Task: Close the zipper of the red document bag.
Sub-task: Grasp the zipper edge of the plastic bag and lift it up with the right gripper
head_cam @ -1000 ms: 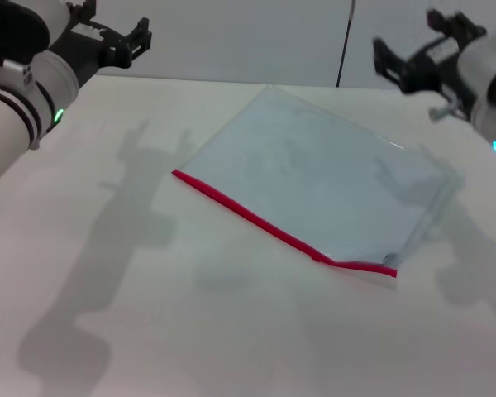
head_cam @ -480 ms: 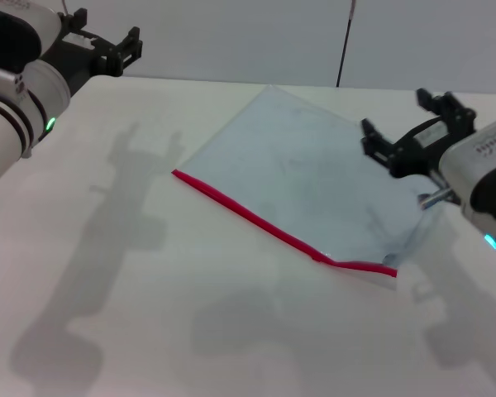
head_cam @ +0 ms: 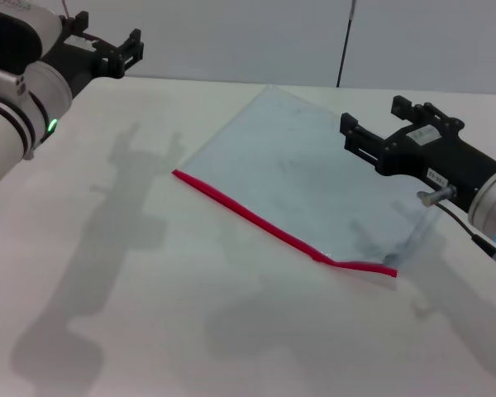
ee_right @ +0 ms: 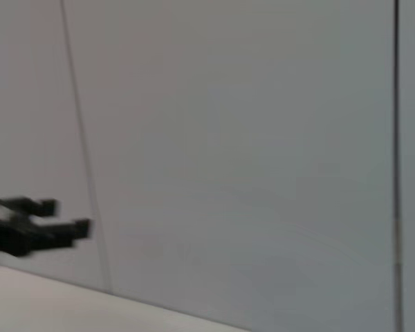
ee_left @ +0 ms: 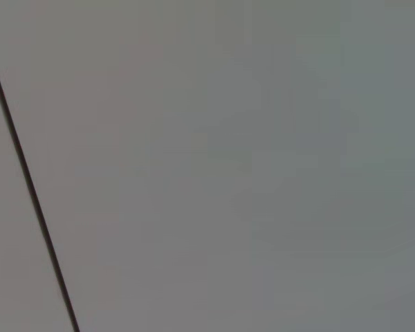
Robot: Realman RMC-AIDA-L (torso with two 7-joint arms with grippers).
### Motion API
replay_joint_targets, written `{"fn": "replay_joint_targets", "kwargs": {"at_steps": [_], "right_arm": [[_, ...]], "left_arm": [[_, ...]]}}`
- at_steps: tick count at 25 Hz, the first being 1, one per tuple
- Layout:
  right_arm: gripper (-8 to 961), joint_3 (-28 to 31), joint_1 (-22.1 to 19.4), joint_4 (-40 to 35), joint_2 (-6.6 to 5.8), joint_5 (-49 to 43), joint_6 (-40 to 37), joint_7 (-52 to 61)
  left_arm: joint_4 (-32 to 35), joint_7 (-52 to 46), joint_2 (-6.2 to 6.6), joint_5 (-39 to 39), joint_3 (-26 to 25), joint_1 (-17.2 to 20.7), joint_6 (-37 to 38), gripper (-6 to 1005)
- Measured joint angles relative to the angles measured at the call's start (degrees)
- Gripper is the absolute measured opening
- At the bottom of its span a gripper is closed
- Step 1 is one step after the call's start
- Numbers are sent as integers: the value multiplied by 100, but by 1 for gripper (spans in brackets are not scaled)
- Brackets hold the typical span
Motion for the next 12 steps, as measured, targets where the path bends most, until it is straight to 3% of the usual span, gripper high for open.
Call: {"fn": "replay_joint_targets", "kwargs": {"at_steps": [3, 9, 12], "right_arm": [[799, -326, 217, 30, -418, 542, -168, 8], [797, -1158, 664, -39, -1305, 657, -512, 766], [796, -1363, 731, 2, -1467, 441, -647, 868]], "left_arm": [[0, -3, -1, -1, 0, 9, -15, 811], [0, -5, 4, -2, -23, 34, -21, 811], [0, -5, 9, -2, -29, 38, -24, 811]]}}
